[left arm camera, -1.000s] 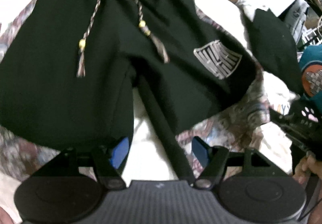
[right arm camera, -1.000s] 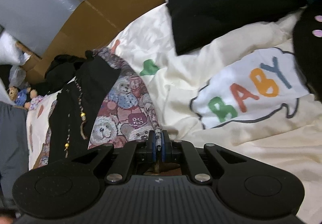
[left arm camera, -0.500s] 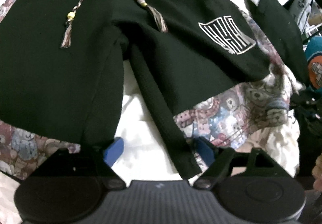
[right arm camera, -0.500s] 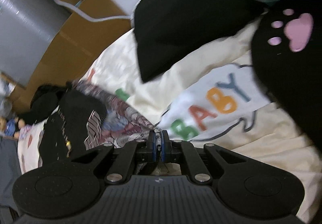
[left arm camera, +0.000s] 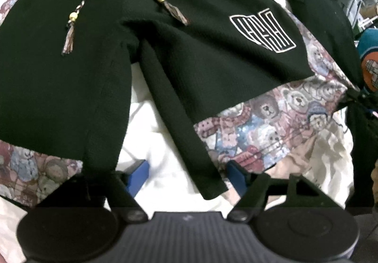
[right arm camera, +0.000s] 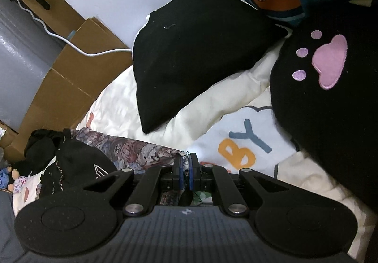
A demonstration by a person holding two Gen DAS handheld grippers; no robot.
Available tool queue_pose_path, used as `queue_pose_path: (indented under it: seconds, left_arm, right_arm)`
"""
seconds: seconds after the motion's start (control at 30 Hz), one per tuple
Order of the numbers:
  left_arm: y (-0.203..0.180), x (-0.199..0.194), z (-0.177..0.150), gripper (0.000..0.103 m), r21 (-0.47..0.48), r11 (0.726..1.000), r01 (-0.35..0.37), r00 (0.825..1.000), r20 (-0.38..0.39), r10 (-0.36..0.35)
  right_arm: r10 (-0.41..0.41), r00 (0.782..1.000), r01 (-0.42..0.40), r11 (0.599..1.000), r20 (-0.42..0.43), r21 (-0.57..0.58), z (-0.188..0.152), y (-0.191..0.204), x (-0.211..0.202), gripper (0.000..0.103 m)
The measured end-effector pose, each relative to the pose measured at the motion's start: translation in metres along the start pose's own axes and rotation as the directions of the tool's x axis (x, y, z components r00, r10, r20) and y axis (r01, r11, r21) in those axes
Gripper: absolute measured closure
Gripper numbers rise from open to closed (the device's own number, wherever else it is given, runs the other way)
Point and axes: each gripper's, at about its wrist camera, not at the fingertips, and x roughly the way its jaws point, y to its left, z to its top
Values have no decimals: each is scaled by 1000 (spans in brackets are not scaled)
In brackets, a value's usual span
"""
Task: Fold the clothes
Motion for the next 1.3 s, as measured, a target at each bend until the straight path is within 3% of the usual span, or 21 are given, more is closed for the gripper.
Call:
queue_pose_path:
  seconds: [0.1,0.2,0.3,0.33,0.4,0.47,0.5,0.53,0.67,0.87,0.97,1.2,1.27,1.3]
  left_arm:
    - [-1,2,-1,38,-14,1000,11,1000,-10,-11]
    - [-1,4,-1,39,-18,1000,13,1000,-14,-13]
    - [1,5,-3,42,-10,1000,11,1000,-10,-12]
    - [2,5,-4,46,4,1000,8,1000,-6,-8]
    - [4,4,-5,69,28,1000,0,1000,-1,0]
    - [9,3,-4,81,22,1000,8,1000,-6,-8]
    - [13,2,-4,87,15,1000,16,1000,-10,-16]
    - [16,0,-4,89,9,1000,24,1000,-13,-24]
    - [25,-7,-2,98,-4,999,38,999,-20,-38]
    - [29,-21,6,98,-28,999,29,999,17,-28]
    - [5,-22,21,99,-26,999,25,999,36,-24]
    - [-2,-17,26,99,-18,999,32,999,35,-31]
    - [-2,-14,24,98,-18,999,35,999,21,-35]
    - [-1,-13,23,92,-21,999,38,999,11,-38]
  right_arm:
    - [-4,1000,4,1000,-9,2,5,-3,4,98]
    - [-14,1000,13,1000,-28,-17,6,-1,10,98]
    - [10,999,-8,999,-54,35,6,-8,17,97]
    - [20,998,-17,998,-55,60,6,-12,17,94]
    - [37,997,-30,994,-62,105,5,-18,17,89]
    - [43,997,-34,991,-66,129,6,-22,16,80]
    - [43,997,-34,989,-62,146,6,-25,15,70]
    - [45,997,-35,987,-57,157,6,-26,14,63]
    - [88,996,-77,969,-35,233,5,-34,12,61]
    - [85,996,-80,961,-6,265,4,-38,4,61]
    - [92,995,-81,960,-29,267,0,-38,5,61]
    - [104,992,-78,954,-77,290,-4,-39,19,61]
    - [106,991,-80,953,-75,292,-4,-39,21,66]
    - [104,992,-80,954,-70,290,-4,-40,20,80]
